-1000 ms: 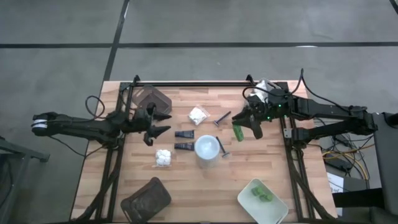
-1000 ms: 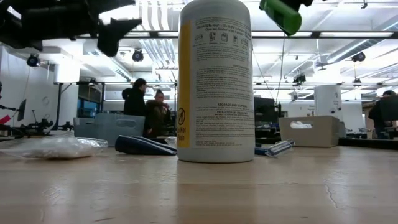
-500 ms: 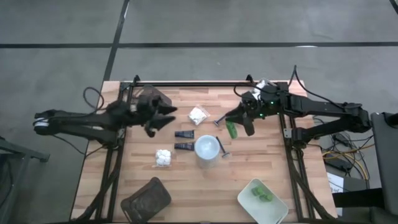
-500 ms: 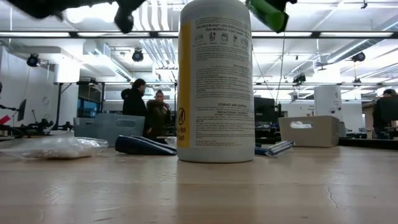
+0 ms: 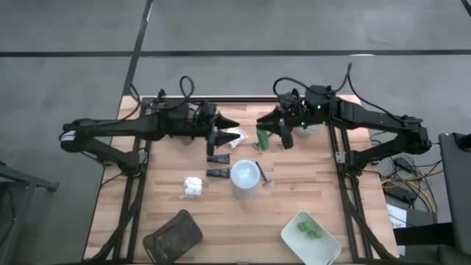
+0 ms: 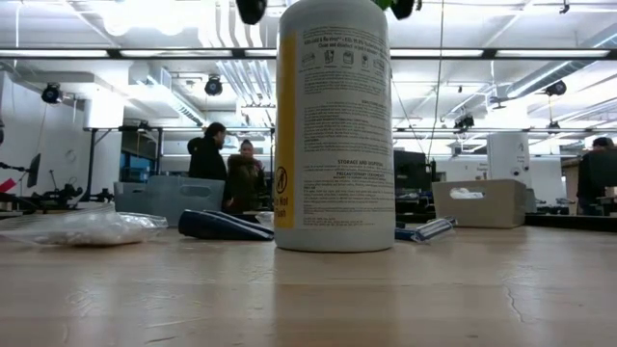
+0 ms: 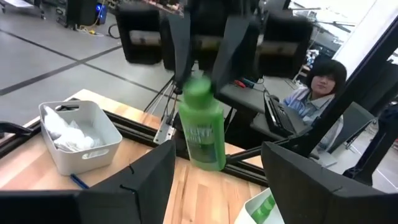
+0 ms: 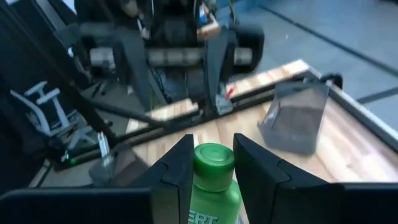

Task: Pick & Place Travel size toiletries
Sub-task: Put the green shampoo into the white bin

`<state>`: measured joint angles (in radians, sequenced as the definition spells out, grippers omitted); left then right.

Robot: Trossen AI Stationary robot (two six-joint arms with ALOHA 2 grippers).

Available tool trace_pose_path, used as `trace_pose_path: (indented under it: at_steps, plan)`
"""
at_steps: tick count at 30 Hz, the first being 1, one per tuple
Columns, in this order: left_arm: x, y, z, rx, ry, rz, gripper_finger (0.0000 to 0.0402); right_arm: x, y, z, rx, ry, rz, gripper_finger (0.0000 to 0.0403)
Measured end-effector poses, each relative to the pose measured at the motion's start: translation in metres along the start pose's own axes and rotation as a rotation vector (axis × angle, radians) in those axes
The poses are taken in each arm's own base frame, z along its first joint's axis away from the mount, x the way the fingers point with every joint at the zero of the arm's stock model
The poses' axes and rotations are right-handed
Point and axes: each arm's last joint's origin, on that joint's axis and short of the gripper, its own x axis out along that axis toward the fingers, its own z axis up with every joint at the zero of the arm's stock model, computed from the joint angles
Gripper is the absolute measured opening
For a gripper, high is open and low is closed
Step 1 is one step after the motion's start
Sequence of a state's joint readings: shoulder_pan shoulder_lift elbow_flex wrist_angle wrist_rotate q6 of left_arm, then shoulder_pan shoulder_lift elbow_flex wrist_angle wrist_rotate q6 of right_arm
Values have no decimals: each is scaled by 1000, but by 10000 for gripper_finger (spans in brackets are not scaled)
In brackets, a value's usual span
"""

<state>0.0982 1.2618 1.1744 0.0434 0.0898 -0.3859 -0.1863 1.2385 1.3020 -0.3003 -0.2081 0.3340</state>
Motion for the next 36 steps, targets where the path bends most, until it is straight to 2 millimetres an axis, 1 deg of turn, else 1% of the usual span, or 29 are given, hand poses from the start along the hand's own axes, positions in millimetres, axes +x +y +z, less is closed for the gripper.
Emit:
trace_pose_path:
  at_steps: [5, 11, 17, 22, 28, 32, 36]
  plan:
    - [22, 1, 2, -4, 9, 5, 243, 1, 3, 17, -27, -44, 2, 88]
    - [41, 2, 5, 14, 13, 10, 243, 6, -1, 22, -25, -53, -35, 96]
    - [48, 7, 4, -53, -2, 77, 243, 6, -2, 24, -20, -68, -59, 89]
    - [50, 10, 3, -80, -47, 172, 243, 7, -3, 25, -3, -92, -81, 94]
    - [52, 10, 6, -80, -88, 169, 242, 9, -3, 26, -1, -105, -89, 91]
    - [53, 11, 6, -85, -102, 184, 221, 11, -4, 26, -1, -120, -98, 88]
    - [53, 11, 6, -87, -104, 192, 174, 14, -6, 26, 14, -133, -122, 95]
